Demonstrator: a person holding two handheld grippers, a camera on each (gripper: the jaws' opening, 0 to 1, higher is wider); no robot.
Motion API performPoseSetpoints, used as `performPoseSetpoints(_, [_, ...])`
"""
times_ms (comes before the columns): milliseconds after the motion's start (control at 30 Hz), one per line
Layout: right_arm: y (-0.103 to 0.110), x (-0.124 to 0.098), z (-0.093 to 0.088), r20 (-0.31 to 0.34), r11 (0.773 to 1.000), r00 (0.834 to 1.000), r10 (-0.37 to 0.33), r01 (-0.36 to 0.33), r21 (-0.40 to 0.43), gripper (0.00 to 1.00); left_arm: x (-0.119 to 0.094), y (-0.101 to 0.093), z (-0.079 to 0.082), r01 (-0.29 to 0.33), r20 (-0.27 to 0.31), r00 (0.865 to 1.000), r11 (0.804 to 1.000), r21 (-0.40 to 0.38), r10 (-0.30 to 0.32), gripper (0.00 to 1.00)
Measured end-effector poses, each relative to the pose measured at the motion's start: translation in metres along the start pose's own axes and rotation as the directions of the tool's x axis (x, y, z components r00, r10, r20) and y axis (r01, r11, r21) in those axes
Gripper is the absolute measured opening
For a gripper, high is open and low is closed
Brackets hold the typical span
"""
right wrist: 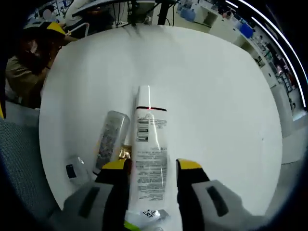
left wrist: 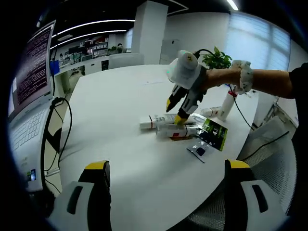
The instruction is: Arrange the skincare products in the storage area until every visible bottle or jar stands upright without overlapping.
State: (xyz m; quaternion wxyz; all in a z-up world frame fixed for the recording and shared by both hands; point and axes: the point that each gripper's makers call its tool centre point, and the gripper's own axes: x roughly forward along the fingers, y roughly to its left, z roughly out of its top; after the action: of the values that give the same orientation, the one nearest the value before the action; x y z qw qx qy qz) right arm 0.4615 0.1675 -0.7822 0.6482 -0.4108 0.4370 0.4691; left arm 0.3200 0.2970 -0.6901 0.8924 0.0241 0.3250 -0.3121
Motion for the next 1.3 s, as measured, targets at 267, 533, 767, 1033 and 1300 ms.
performPoseSetpoints(267, [0.002,0.009,0.005,-0.030,0.995,0.998,0.058,-0.055,0.087,0.35,0.001,0.006,0.000,0.014,0.001,1.000,1.000,-0.005,-0.014,0.97])
performPoseSetpoints(533, [0.007,0.008,0.004,-0.046,0.993,0.994,0.095,-0.091,0.069,0.32,0.011,0.005,-0.001,0.042,-0.019,0.999,0.999,0.016,-0.042,0.97])
performPoseSetpoints(767, [0.007,0.008,0.002,-0.063,0.991,0.994,0.091,-0.084,0.103,0.28,0.017,-0.001,0.004,0.084,-0.011,0.996,0.996,0.001,-0.084,0.97])
performPoseSetpoints(1033, [0.009,0.005,0.003,-0.101,0.993,0.991,0.089,-0.081,0.084,0.24,0.017,0.001,0.006,0.077,-0.006,0.997,0.996,0.046,-0.077,0.93])
performPoseSetpoints(1300, [0.005,-0.012,0.007,-0.093,0.996,0.994,0.064,-0.058,0.068,0.23,0.018,0.004,0.015,0.025,0.022,0.999,0.987,0.160,-0.029,0.83])
